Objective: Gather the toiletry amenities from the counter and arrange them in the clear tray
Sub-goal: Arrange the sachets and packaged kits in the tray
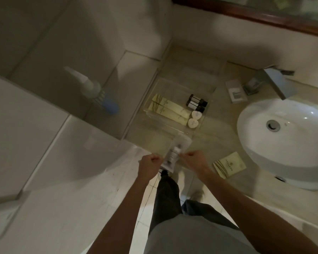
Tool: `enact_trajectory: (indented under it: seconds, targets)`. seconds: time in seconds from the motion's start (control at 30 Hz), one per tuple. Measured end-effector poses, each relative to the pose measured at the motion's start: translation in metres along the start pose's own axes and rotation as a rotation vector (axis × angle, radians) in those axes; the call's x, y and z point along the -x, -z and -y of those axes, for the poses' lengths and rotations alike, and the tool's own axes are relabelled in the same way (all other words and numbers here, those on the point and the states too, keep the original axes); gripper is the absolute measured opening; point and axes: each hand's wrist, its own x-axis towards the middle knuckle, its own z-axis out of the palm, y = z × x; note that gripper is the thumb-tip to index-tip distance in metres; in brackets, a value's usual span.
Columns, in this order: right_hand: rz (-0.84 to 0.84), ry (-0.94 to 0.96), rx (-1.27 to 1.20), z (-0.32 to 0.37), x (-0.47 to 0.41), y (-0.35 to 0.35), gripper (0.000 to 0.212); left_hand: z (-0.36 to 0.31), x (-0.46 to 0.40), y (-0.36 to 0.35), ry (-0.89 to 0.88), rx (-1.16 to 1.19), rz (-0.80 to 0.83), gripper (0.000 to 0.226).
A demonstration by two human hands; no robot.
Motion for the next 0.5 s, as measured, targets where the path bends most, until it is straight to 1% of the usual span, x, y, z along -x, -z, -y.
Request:
enact_trajectory:
  seconds: [0.1,0.13,0.2,0.27,0.33,0.37,0.4,0.43,0.5]
  targets:
    - [0.003,-0.091,-0.094,-0.033,0.007,0.012,0.031,-0.027,-0.012,-0.011,-0.113,-0.197,0.042,0.012]
    - [-0.005,-0.108,-0.116,-0.039,0.009,0.014,0.035,-0.037,-0.017,-0.017,-0.148,-0.254,0.056,0.011]
    - [-0.055,-0.107,-0.069,-0.045,0.011,0.024,0.037,-0.056,-0.026,-0.028,-0.205,-0.344,0.089,0.011]
    - [-0.165,-0.038,0.056,-0.045,0.011,0.043,0.03,-0.067,-0.035,-0.033,-0.244,-0.414,0.11,0.011]
    - [-0.306,0.117,0.201,-0.039,0.009,0.067,0.017,-0.07,-0.042,-0.034,-0.247,-0.45,0.121,0.012]
    - [-0.33,0.214,0.267,-0.035,0.004,0.078,0.016,-0.07,-0.045,-0.033,-0.245,-0.453,0.126,0.014]
    - [-0.295,0.313,0.332,-0.029,-0.003,0.089,0.02,-0.069,-0.047,-0.033,-0.246,-0.452,0.134,0.016]
    - [-0.213,0.387,0.405,-0.024,-0.012,0.098,0.026,-0.068,-0.048,-0.033,-0.253,-0.454,0.138,0.017]
    - [-0.039,0.46,0.57,-0.011,-0.028,0.108,0.03,-0.068,-0.048,-0.033,-0.266,-0.462,0.14,0.016]
